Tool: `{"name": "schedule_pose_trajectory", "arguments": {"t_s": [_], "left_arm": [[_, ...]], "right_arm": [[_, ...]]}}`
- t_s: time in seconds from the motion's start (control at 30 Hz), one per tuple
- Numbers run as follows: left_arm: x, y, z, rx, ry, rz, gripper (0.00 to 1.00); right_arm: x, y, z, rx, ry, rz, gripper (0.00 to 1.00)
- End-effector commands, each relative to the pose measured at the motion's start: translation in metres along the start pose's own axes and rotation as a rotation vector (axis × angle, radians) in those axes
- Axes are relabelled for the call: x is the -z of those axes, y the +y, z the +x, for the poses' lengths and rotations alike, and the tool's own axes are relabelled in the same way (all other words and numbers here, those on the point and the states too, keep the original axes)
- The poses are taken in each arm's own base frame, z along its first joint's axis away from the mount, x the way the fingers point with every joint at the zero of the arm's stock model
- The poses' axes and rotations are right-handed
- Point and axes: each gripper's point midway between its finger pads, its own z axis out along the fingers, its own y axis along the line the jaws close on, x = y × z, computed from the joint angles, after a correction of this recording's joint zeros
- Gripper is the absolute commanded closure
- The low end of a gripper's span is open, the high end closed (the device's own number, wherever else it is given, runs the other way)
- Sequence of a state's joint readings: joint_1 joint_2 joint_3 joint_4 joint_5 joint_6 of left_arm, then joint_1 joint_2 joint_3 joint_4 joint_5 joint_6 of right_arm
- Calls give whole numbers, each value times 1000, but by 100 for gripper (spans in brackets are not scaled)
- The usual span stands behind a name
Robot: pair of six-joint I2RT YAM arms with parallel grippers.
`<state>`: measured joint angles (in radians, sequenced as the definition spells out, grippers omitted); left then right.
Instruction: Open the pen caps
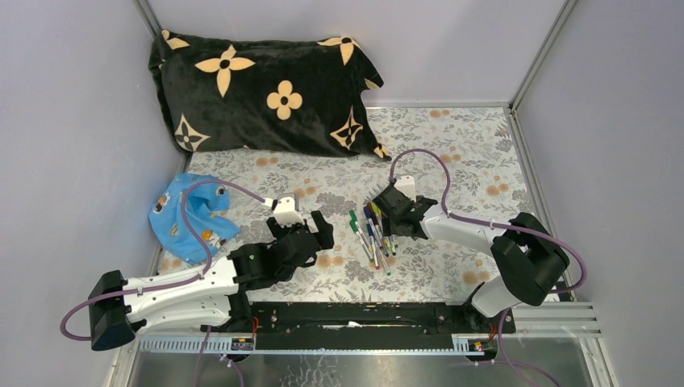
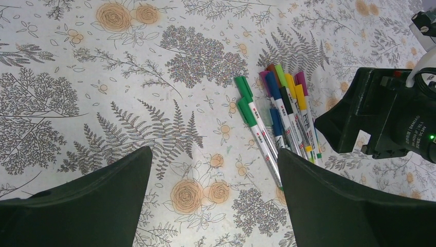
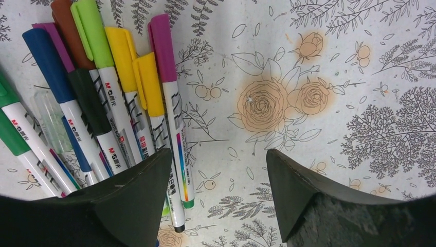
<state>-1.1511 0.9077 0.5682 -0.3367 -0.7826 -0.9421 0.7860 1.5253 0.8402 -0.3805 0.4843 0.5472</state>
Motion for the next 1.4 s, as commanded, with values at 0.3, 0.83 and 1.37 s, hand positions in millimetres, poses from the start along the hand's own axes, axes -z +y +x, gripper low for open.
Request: {"name": "schedule_pose_trajectory", "arguments": {"t_s": [0.3,0.83,1.37], "left_arm": [[-2,6,-5,29,-36,-32,2],[-4,7,-1,42,-36,-28,2],[-7,-21,-2,100,18,53,2]], "right_arm": [[-15,3,4,1,33,-26,26],[-27,3,27,26,113,-50,48],[-16,6,39,18,158,-102,100]]}}
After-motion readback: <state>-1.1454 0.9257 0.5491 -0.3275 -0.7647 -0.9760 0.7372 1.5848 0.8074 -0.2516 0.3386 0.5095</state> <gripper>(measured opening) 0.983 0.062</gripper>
